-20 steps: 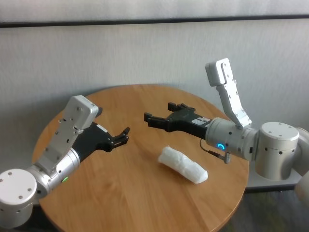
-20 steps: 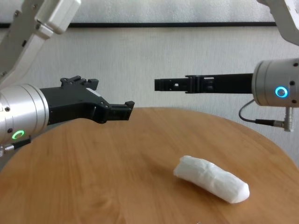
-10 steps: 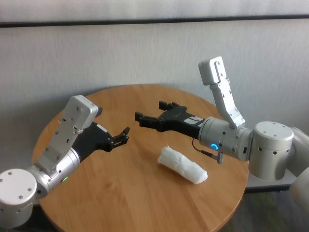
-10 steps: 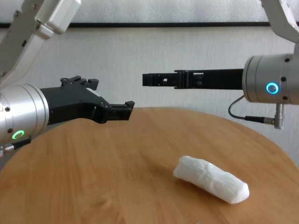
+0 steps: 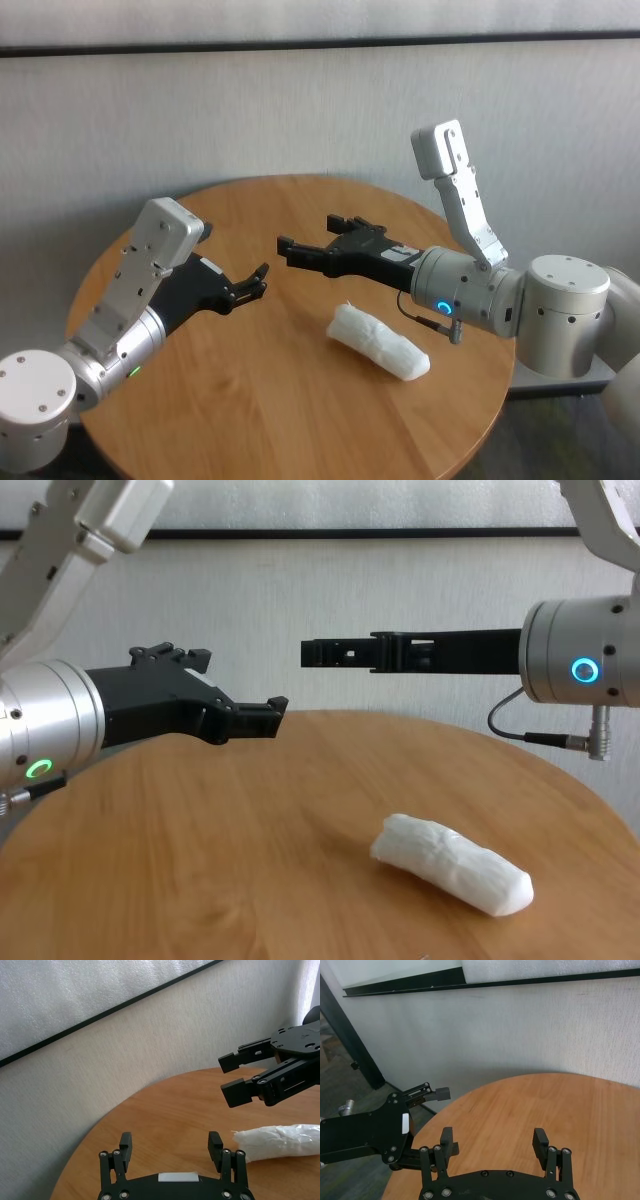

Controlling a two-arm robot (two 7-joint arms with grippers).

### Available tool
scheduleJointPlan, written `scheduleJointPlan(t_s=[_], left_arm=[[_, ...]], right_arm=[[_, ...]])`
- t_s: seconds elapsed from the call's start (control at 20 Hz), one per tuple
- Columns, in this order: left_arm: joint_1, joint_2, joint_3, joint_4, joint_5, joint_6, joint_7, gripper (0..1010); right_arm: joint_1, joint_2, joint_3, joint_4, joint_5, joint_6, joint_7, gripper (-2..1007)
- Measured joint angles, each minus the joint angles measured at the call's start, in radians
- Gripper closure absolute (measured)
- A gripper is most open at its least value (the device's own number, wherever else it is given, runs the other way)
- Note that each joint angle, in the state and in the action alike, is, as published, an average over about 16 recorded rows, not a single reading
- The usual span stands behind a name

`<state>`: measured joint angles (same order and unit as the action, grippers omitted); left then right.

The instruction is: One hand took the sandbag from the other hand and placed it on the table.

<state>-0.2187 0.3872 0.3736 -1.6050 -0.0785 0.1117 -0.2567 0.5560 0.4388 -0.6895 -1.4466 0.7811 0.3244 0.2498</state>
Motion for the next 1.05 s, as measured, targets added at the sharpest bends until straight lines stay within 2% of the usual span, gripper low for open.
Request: scheduleJointPlan(t_s=[1.05], left_arm=[[0.0,0.0,0.0,0.0,0.0,0.0,0.0,10]], right_arm=[[0.001,0.002,-0.003,0.003,-0.001,-0.002,0.002,5]])
